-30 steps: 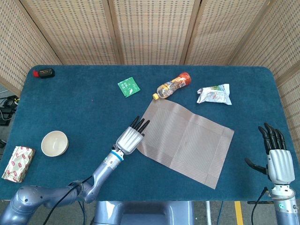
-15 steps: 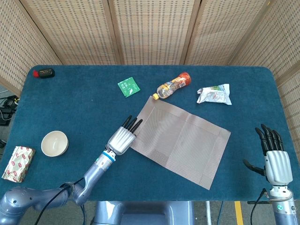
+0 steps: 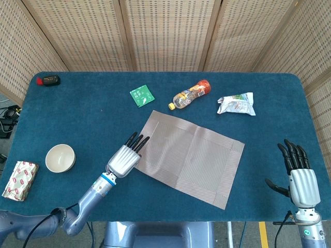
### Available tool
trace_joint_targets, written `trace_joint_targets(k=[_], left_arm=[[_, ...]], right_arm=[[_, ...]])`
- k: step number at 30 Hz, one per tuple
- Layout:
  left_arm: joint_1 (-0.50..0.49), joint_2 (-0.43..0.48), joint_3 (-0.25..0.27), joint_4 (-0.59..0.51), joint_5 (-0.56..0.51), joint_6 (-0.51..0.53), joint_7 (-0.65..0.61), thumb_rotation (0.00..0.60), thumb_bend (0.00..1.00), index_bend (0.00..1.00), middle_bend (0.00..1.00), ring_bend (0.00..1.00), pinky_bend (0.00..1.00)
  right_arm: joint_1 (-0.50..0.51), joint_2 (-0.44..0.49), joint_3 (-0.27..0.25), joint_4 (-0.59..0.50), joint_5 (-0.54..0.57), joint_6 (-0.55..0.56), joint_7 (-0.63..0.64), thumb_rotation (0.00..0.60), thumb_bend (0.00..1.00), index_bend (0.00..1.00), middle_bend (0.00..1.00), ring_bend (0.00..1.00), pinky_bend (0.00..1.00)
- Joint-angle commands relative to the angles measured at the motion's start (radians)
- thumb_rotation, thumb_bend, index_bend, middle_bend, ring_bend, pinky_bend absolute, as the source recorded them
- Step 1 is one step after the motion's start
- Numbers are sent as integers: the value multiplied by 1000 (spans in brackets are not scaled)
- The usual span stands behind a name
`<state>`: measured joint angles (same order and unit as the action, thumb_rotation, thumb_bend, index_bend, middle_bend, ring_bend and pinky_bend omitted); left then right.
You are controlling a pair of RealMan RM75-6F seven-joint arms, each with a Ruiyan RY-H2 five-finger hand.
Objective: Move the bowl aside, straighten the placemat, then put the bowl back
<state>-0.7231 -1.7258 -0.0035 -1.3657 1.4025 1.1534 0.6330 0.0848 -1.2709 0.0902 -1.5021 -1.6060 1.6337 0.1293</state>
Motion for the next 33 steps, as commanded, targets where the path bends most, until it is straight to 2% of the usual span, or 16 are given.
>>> trace_joint_targets(k=[1,8,11,18,26,33], left_arm=[[38,63,42,-101,21,27,53,600,546,661,0,0,0],[91,174,129,-314,70,62,181,600,546,674,0,0,0],[116,222,184,-406,102,64,218,600,546,675,0,0,0],[141,278,264,-506,162,27,236,600,545,675,0,0,0],[153,307,292,-528,189,-35,211,600,539,650,0,0,0],[162,309,291,-518,208,-68,158,600,536,636,0,0,0]], right_arm=[[-2,2,-2,-4,-6,6,-2,600,186,38,0,0,0],[-11,8,-11,-20,-30,28,-7,600,186,40,0,0,0],[-18,12,-17,-29,-45,43,-9,600,185,41,0,0,0],[-27,16,-28,-41,-72,65,-15,600,186,45,0,0,0],[-33,17,-33,-46,-86,74,-21,600,185,45,0,0,0],[-33,16,-32,-45,-85,72,-24,600,186,45,0,0,0]])
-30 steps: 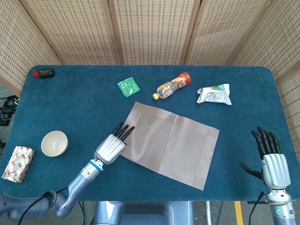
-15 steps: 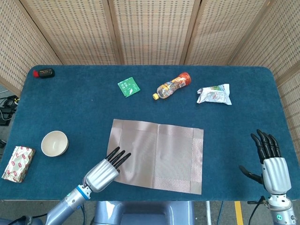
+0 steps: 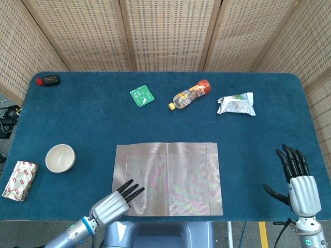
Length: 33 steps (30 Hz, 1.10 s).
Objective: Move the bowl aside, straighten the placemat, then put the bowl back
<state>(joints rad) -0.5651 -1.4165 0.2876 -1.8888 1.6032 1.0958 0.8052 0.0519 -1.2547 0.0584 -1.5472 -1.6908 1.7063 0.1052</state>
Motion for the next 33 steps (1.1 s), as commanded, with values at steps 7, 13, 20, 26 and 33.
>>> trace_joint_targets(k=[7,13,20,26,33], left_arm=[[13,8,-4,15,20,-25,-27,600,363,327,0,0,0],[24,32,-4,27,49,-19,-85,600,164,7,0,0,0],[39,66,17,50,138,21,-235,600,152,0,0,0,0],[64,132,47,76,216,110,-388,600,153,0,0,0,0],[131,227,45,158,231,267,-560,600,152,11,0,0,0]], right_arm=[[-1,-2,-1,1,-2,1,-5,600,186,45,0,0,0],[-2,-4,-3,0,-9,3,-11,600,185,45,0,0,0],[-5,-7,-8,-1,-23,10,-24,600,186,45,0,0,0],[-6,-7,-14,-6,-33,9,-30,600,185,45,0,0,0],[-4,-18,-29,-9,-53,-4,-58,600,186,45,0,0,0]])
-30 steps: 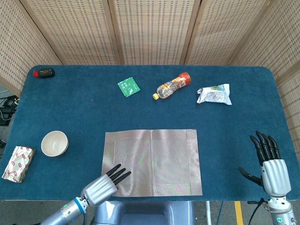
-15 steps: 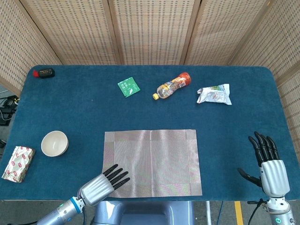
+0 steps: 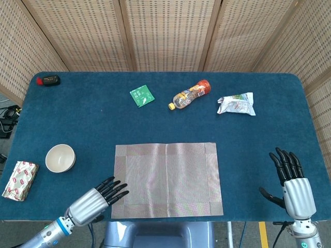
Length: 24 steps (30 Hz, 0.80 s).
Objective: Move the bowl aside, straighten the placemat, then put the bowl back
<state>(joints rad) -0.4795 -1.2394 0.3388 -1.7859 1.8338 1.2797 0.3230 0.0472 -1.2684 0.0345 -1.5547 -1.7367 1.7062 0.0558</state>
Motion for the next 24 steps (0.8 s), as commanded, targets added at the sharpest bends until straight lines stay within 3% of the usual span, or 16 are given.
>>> trace_joint_targets(k=[1,8,15,20,24], left_arm=[[54,58,-12,70,-10,97,-95,600,152,23,0,0,0],[108,103,-73,192,-136,135,-201,600,155,128,0,0,0],[150,69,-126,370,-272,85,-296,600,170,236,0,0,0],[164,3,-162,512,-343,11,-359,600,173,115,0,0,0],[169,-36,-178,592,-371,-45,-388,600,176,164,0,0,0]], right_arm=[[1,-5,-7,-1,-10,-4,-14,600,186,45,0,0,0],[1,-15,-19,-3,-28,-11,-37,600,186,45,0,0,0],[2,-19,-32,-6,-41,-21,-48,600,185,45,0,0,0],[-1,-18,-37,-10,-53,-14,-51,600,186,45,0,0,0],[-3,-15,-40,-13,-56,-10,-47,600,185,45,0,0,0]])
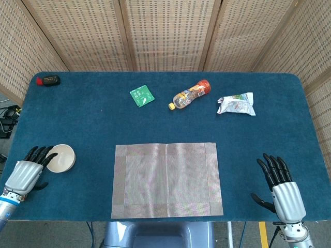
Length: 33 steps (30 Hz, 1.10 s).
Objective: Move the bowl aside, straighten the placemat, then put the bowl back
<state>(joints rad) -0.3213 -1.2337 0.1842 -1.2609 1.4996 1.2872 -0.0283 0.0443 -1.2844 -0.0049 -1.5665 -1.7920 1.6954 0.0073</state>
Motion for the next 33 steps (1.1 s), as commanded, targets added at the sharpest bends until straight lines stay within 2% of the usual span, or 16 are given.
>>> trace_joint_targets(k=[1,13,19,21,24,27,30,33], left_arm=[[12,-50,-26,82,-40,-61,-42,600,177,175,0,0,0],[-7,-173,-82,203,-22,-100,-51,600,189,295,0,0,0],[-16,-224,-93,215,-6,-108,-15,600,197,449,0,0,0],[-16,-248,-99,229,-7,-112,3,600,211,561,0,0,0],[-15,-272,-104,241,-10,-117,10,600,299,674,0,0,0],[-10,-288,-108,249,0,-97,9,600,428,720,0,0,0],[-7,-288,-115,240,18,-62,-2,600,485,752,0,0,0],[-9,-278,-122,220,37,-32,-7,600,488,760,0,0,0]], right_arm=[[-1,1,-1,-1,-2,2,2,600,186,45,0,0,0],[-2,-1,-10,-4,-17,0,-2,600,186,45,0,0,0],[-2,-1,-10,-4,-16,1,-1,600,186,45,0,0,0],[-3,0,-10,-4,-17,2,0,600,186,45,0,0,0],[-4,1,-10,-5,-19,6,3,600,185,45,0,0,0],[-5,2,-10,-4,-19,9,6,600,185,45,0,0,0],[-6,3,-10,-4,-21,11,9,600,186,45,0,0,0],[-5,3,-11,-4,-25,12,10,600,185,45,0,0,0]])
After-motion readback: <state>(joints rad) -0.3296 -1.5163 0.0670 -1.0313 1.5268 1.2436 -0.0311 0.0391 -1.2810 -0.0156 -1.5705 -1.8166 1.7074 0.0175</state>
